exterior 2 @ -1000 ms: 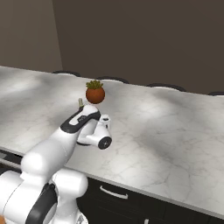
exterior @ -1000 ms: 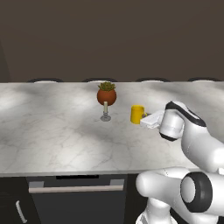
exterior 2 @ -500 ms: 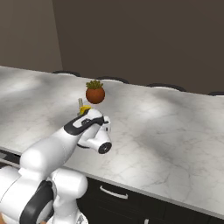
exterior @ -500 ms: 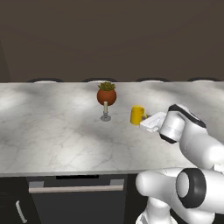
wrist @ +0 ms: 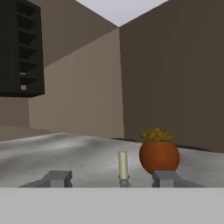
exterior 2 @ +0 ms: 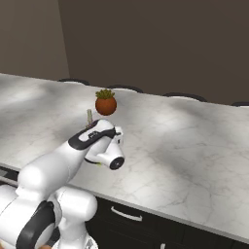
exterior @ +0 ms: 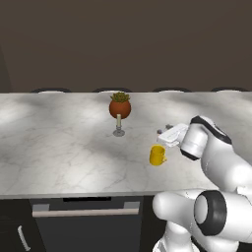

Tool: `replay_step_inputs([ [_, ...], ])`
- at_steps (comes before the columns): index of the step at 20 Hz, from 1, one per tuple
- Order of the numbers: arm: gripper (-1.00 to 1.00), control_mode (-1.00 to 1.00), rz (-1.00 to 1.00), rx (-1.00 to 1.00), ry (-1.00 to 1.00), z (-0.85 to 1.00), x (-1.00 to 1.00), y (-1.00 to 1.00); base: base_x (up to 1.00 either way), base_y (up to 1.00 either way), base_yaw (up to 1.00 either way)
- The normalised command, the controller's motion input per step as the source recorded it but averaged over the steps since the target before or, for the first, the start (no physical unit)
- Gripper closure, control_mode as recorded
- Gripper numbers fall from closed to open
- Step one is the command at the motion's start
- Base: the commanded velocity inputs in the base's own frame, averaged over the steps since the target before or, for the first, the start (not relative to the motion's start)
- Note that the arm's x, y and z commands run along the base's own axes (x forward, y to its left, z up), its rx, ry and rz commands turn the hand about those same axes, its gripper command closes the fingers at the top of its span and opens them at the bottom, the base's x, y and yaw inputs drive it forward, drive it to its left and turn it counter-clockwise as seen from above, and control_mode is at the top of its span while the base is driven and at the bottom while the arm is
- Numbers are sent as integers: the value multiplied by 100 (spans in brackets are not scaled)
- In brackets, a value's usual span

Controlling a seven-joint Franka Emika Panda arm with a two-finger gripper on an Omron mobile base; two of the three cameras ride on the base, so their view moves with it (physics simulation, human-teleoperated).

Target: Open the cabinet directly in front. Then move the wine and the mug to the dining counter with the candle on it.

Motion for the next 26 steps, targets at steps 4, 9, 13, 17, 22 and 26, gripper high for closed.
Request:
replay_step_inputs([
  [4,-100,-100,-1,0,1,93,0,0,0,0,0],
  [9,-100,-100,-6,0,10,100,-51,-10,0,0,0],
  [13,-100,-100,-16,5,29,100,-100,-41,0,0,0],
  [17,-100,-100,-20,16,38,100,-100,-73,0,0,0],
  [22,-100,-100,-18,18,46,100,-100,-80,0,0,0],
  [26,-100,-100,-22,3,55,48,-100,-31,0,0,0],
])
